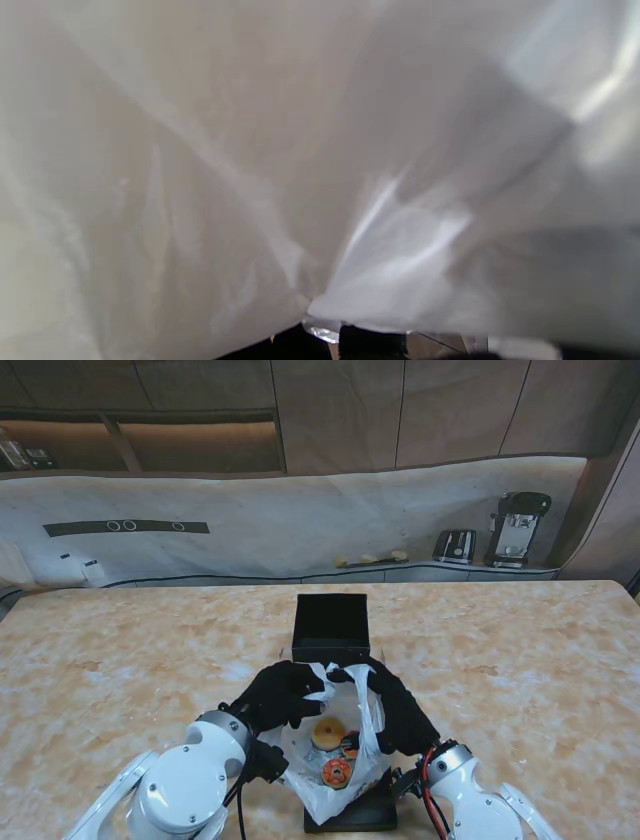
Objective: Pack mini donuts into a plastic bag, tie the opening and put the bag into the gift box
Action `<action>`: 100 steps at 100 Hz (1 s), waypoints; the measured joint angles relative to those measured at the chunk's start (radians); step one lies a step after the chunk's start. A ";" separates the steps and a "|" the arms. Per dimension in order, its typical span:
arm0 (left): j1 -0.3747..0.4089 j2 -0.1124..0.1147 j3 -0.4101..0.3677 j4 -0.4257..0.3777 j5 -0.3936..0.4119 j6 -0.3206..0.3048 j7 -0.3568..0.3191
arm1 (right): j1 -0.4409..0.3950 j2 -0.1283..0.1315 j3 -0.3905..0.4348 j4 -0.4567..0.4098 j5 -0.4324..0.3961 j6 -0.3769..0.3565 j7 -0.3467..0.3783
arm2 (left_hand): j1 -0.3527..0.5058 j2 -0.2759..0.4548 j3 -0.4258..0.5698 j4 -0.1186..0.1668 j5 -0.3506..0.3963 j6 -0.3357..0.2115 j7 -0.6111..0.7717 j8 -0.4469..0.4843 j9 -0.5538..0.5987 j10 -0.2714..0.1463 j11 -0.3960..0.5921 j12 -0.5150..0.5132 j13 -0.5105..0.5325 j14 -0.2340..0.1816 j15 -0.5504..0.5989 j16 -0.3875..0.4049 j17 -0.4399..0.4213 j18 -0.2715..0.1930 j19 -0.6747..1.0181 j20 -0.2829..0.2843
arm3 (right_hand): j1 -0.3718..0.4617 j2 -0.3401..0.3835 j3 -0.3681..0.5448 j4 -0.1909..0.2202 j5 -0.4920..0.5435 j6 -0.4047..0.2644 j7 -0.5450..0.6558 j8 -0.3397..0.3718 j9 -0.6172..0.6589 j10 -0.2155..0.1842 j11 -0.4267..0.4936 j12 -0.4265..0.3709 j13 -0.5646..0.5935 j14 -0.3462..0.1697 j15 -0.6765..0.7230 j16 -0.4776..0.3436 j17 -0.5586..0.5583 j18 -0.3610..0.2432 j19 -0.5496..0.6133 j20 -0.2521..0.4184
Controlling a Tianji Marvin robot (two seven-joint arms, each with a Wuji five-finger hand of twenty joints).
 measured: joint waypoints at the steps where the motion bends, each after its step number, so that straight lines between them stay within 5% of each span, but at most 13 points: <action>1: -0.001 0.000 0.001 0.000 -0.002 0.001 0.000 | 0.001 0.000 -0.001 0.001 -0.002 0.001 -0.001 | 0.000 0.000 0.000 0.000 0.000 0.000 0.000 0.000 0.000 0.000 0.000 0.000 0.000 0.000 0.000 0.000 0.000 0.000 0.000 0.000 | 0.000 0.000 0.000 0.000 -0.001 0.000 0.000 0.000 0.000 0.000 0.000 0.000 0.000 0.000 0.000 0.000 0.000 0.000 0.000 0.000; 38: -0.020 -0.014 0.034 0.002 -0.045 0.035 0.020 | 0.052 -0.010 -0.052 0.041 -0.021 0.041 -0.065 | 0.000 0.000 -0.001 0.000 -0.002 0.003 0.013 -0.025 0.000 0.000 0.015 -0.025 0.000 0.000 0.001 0.000 0.005 0.000 0.013 0.000 | 0.132 0.040 -0.062 0.000 0.005 0.001 0.072 0.027 0.000 0.001 0.063 -0.004 0.000 0.000 0.066 0.002 0.001 0.000 0.000 0.005; 64: -0.023 -0.020 0.043 0.001 -0.076 0.061 0.026 | 0.072 -0.045 -0.089 0.056 0.036 0.082 -0.149 | -0.024 0.000 -0.001 0.000 -0.002 0.003 0.024 -0.053 0.000 -0.001 0.024 -0.050 0.000 -0.001 0.012 -0.004 0.013 -0.001 0.021 -0.014 | 0.268 0.143 -0.142 0.029 0.200 -0.016 0.142 0.063 0.000 -0.001 0.268 0.082 0.018 0.000 0.133 0.014 0.015 0.000 0.012 0.010; 82: -0.023 -0.029 0.052 0.001 -0.093 0.068 0.056 | 0.081 -0.053 -0.106 0.062 0.048 0.099 -0.164 | -0.024 0.000 -0.001 0.000 -0.002 0.007 0.028 -0.060 -0.002 0.013 0.029 -0.047 0.000 -0.001 0.012 -0.004 0.013 -0.001 0.022 -0.022 | 0.344 0.136 -0.155 0.036 0.280 -0.017 0.161 0.065 0.011 -0.011 0.299 0.080 0.027 0.000 0.145 0.015 0.026 0.000 0.023 0.010; 93: -0.023 -0.032 0.057 0.000 -0.104 0.075 0.056 | 0.087 -0.056 -0.117 0.069 0.057 0.108 -0.171 | -0.024 0.000 -0.001 0.000 -0.002 0.007 0.029 -0.063 -0.002 0.002 0.033 -0.058 0.001 -0.001 0.012 -0.005 0.016 -0.001 0.023 -0.023 | 0.394 0.211 -0.178 0.062 0.352 -0.025 0.172 0.070 0.060 -0.020 0.311 0.083 0.037 0.000 0.168 0.016 0.034 0.000 0.035 0.010; 100: -0.022 -0.033 0.058 -0.001 -0.108 0.077 0.054 | 0.088 -0.062 -0.124 0.070 0.088 0.111 -0.185 | -0.025 0.000 -0.001 0.000 -0.029 0.000 0.031 -0.056 -0.002 -0.008 0.053 -0.062 0.001 -0.001 0.012 -0.007 0.018 -0.001 0.023 -0.024 | 0.422 0.248 -0.215 0.033 0.374 -0.029 0.309 -0.078 0.099 -0.024 0.309 0.081 0.050 0.000 0.173 0.016 0.036 0.000 0.048 0.008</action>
